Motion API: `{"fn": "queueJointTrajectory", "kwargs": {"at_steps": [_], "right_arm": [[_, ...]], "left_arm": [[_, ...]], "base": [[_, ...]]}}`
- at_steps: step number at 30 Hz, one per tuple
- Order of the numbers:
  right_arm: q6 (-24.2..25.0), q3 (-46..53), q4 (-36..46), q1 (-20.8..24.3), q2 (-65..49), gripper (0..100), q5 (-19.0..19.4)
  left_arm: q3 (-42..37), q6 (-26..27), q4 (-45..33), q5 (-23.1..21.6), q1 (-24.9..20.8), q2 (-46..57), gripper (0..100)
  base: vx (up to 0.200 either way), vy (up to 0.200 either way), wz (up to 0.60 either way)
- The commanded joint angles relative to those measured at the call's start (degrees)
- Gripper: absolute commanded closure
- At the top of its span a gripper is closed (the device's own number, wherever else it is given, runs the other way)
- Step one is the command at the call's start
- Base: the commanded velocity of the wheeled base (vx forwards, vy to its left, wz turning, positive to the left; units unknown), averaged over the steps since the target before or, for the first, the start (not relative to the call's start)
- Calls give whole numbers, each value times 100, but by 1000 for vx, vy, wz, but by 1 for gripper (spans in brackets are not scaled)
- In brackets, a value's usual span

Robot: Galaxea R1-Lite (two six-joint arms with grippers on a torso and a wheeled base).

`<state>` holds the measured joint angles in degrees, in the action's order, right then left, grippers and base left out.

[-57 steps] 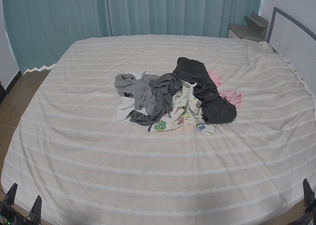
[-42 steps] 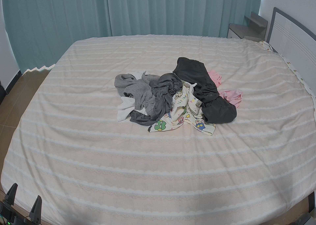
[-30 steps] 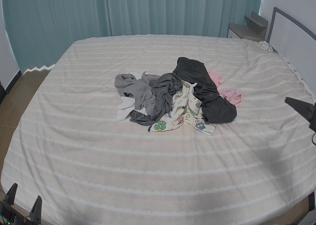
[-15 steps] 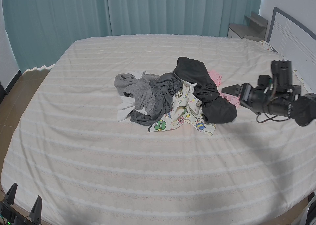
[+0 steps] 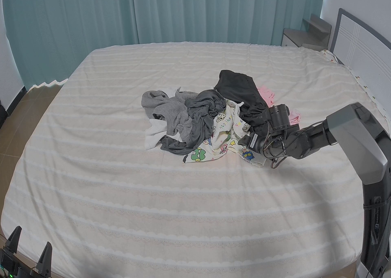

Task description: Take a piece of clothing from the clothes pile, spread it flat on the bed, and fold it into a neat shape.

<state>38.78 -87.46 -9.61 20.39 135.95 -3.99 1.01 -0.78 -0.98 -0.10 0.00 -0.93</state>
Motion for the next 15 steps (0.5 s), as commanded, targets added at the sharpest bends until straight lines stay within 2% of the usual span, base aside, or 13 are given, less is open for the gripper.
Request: {"fn": "queueJointTrajectory", "kwargs": {"at_steps": [1,6,15], "right_arm": [[-11,-131,3,0,450,0,-67],[-81,-140,-15,-62,397,0,-348],[-90,-87,11,-115,292,0,-392]], "left_arm": [[-75,-1,1,1,0,22,0],[-75,-1,1,1,0,22,0],[-75,-1,1,1,0,22,0]], "base": [[0,0,0],[0,0,0],[0,0,0]]}}
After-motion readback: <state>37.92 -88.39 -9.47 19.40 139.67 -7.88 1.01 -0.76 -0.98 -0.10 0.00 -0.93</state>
